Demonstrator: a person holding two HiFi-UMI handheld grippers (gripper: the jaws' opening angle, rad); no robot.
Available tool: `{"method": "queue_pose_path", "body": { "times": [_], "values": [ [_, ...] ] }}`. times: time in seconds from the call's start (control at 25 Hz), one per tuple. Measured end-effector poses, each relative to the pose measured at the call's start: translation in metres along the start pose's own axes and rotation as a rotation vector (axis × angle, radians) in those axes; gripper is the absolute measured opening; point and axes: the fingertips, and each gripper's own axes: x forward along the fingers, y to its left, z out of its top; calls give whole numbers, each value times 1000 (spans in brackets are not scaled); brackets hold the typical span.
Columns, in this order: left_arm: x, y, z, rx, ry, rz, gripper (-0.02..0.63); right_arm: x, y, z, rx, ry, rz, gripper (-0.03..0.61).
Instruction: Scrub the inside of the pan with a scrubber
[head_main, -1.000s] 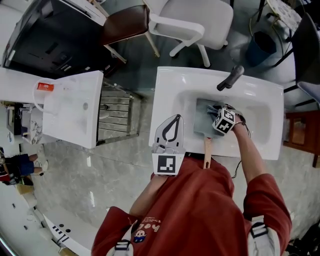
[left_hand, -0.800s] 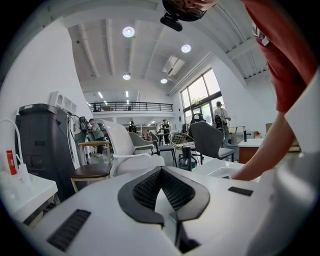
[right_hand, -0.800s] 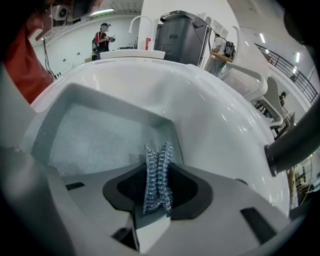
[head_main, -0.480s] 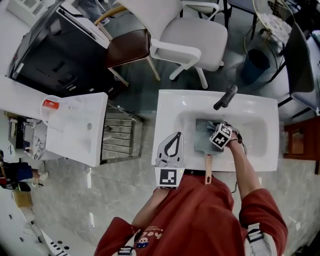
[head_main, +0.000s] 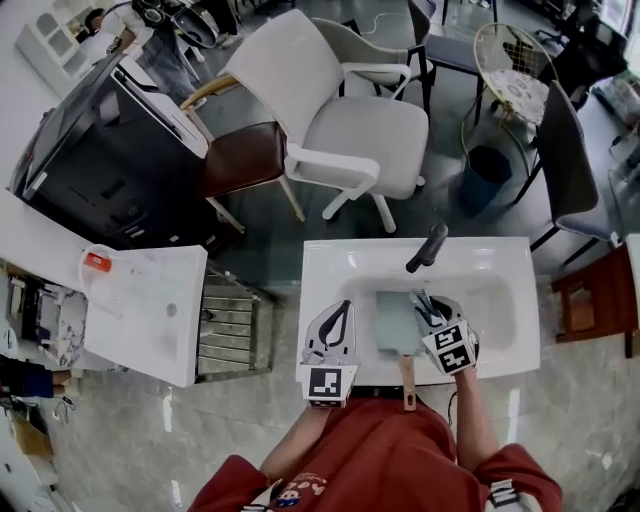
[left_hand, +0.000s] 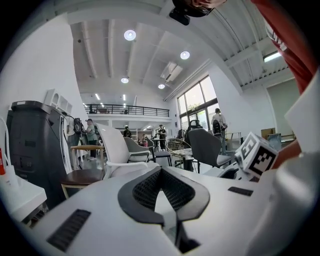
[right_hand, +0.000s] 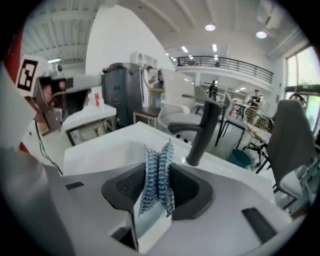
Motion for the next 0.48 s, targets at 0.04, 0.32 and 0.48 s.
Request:
{"method": "queue_pose_path", "body": {
  "times": [0.04,0.32,0.48],
  "values": [
    [3,1,5,-6,-16,-4,11,-14,-5,10,36,-43,-25,156],
    [19,3,52,-64,-93,-56,11,-110,-36,94,76,-382,-216,155],
    [18,9,74,-39,-132,-60,11,-162,-54,142,84,-606,-343,156]
  ]
}}
